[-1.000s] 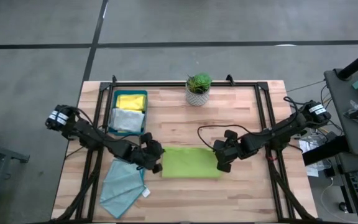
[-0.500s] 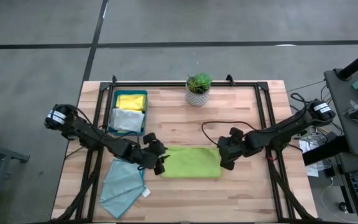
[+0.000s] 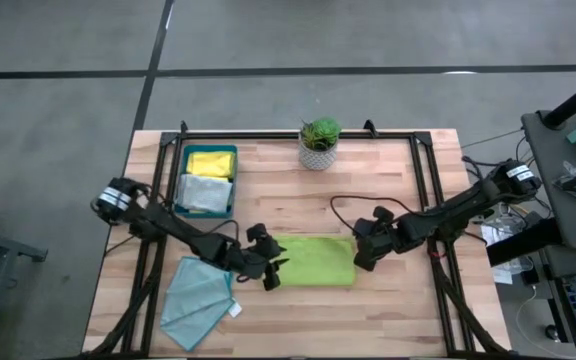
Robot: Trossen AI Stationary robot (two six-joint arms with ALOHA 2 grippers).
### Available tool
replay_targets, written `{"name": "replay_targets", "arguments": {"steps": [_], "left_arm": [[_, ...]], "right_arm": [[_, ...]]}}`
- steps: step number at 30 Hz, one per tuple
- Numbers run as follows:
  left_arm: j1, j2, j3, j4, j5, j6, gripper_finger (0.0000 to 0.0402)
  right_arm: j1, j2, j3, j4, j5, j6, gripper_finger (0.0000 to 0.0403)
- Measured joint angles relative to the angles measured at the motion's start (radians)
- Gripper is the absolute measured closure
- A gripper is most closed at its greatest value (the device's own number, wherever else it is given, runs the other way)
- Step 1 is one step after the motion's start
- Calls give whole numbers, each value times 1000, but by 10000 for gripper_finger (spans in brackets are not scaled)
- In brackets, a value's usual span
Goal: Fold microfiber towels
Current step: Fold the green towel
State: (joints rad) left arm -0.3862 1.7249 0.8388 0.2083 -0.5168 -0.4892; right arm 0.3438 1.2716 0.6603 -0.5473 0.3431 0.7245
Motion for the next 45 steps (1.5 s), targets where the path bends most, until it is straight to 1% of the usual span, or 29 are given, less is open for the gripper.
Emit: {"name": "replay_targets", "arguments": {"steps": [5,7,10,13,19,22,25,29,33,39,41,43,45], "left_arm": [[0,80,19,21,0,-1,318],[0,101,25,19,0,-1,333],[0,117,30,20,0,-1,351],[1,119,29,20,-1,-1,363],[1,116,27,20,-2,6,375],[1,116,27,20,-2,7,375],[1,116,27,20,-3,7,375],[3,115,27,20,-6,7,375],[3,115,27,20,-5,8,375],[6,115,25,19,-5,8,375],[6,114,25,20,-5,8,375],[6,114,24,19,-5,8,375],[6,114,23,19,-5,8,375]], "right_arm": [[-11,0,-100,100,107,26,347],[-17,0,-144,190,129,18,366],[-26,2,-208,354,129,-21,389],[-33,16,-265,521,128,-45,393],[-37,87,-338,767,118,-56,394],[-38,143,-348,894,94,-56,394],[-39,190,-348,1016,22,-95,394],[-31,201,-314,1051,-95,-145,394],[-23,172,-270,1057,-198,-195,394],[31,163,-210,1052,-212,-223,394],[52,166,-193,1050,-251,-249,394],[72,166,-183,1038,-262,-267,394],[81,163,-173,1003,-234,-271,394]]}}
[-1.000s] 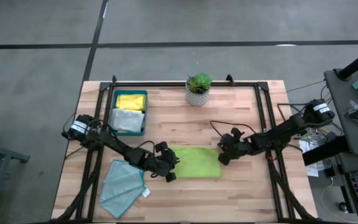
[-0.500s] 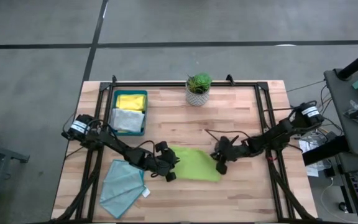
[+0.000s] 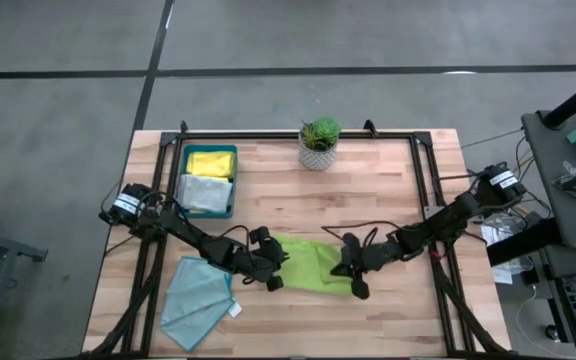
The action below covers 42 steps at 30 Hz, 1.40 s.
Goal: Fold microfiber towels
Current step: Fold the green towel
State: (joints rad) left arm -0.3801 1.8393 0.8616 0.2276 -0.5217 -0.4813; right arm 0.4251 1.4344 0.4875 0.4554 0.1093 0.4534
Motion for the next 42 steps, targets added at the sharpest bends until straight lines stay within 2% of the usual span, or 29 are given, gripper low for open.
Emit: {"name": "replay_targets", "arguments": {"steps": [4,9,13,19,30,36,42], "left_arm": [[1,0,-1,0,0,-1,375],[1,0,-1,0,0,-1,375],[4,0,-2,0,-6,-1,375],[10,0,-2,0,-8,-1,375],[14,0,-2,0,-8,1,375],[14,0,-2,0,-8,20,375],[14,0,-2,0,-8,20,375]], "right_arm": [[3,-24,21,-156,86,4,394],[2,-40,57,-436,297,49,394],[-4,-38,56,-502,421,69,394],[-42,-38,19,-468,426,46,394],[-74,-37,-79,-155,383,-51,394],[-91,-36,-98,-137,376,-53,394],[-105,22,-98,-103,251,-56,394]]}}
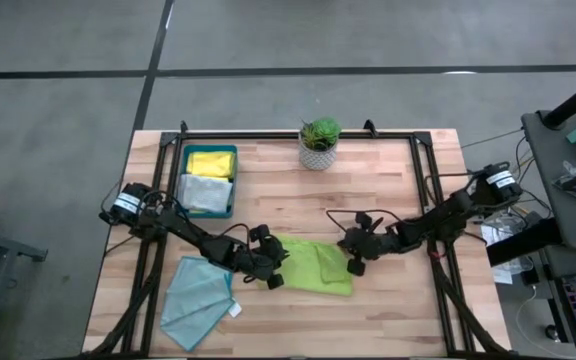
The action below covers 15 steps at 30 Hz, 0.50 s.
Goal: Fold microfiber towels
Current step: Fold the green towel
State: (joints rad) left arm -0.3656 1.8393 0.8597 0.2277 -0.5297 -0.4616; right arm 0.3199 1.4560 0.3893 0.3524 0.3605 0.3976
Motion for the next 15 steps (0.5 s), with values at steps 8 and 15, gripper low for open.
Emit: {"name": "replay_targets", "arguments": {"steps": [8,15], "left_arm": [[2,0,0,1,0,1,375],[2,0,0,1,0,1,375]], "right_arm": [[4,-20,4,119,-245,-43,394],[7,-53,15,140,-260,-46,394]]}}
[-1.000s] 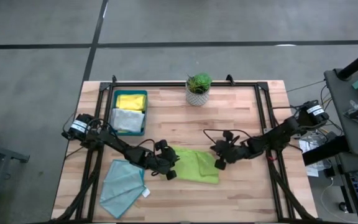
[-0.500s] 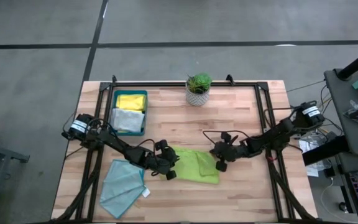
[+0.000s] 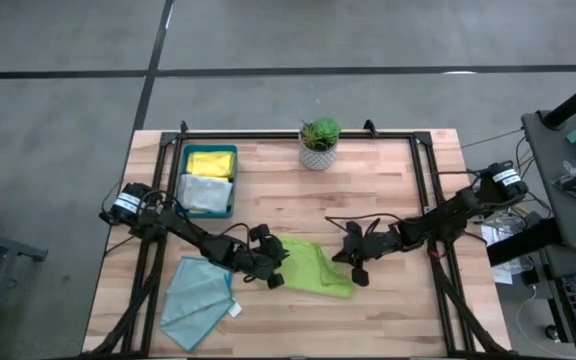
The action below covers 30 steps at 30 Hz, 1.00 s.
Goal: Fold microfiber towels
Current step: Fold the green towel
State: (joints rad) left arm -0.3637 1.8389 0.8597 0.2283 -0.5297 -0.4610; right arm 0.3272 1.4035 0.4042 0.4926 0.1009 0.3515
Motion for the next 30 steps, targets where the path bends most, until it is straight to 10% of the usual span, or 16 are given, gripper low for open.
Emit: {"name": "replay_targets", "arguments": {"steps": [10,16,30], "left_arm": [[0,0,0,0,0,0,375],[2,0,0,0,0,0,375],[5,0,0,0,0,1,375]], "right_arm": [[18,-1,-1,45,-130,39,394],[29,-80,-1,-133,184,32,394],[27,-179,-2,-308,241,48,394]]}}
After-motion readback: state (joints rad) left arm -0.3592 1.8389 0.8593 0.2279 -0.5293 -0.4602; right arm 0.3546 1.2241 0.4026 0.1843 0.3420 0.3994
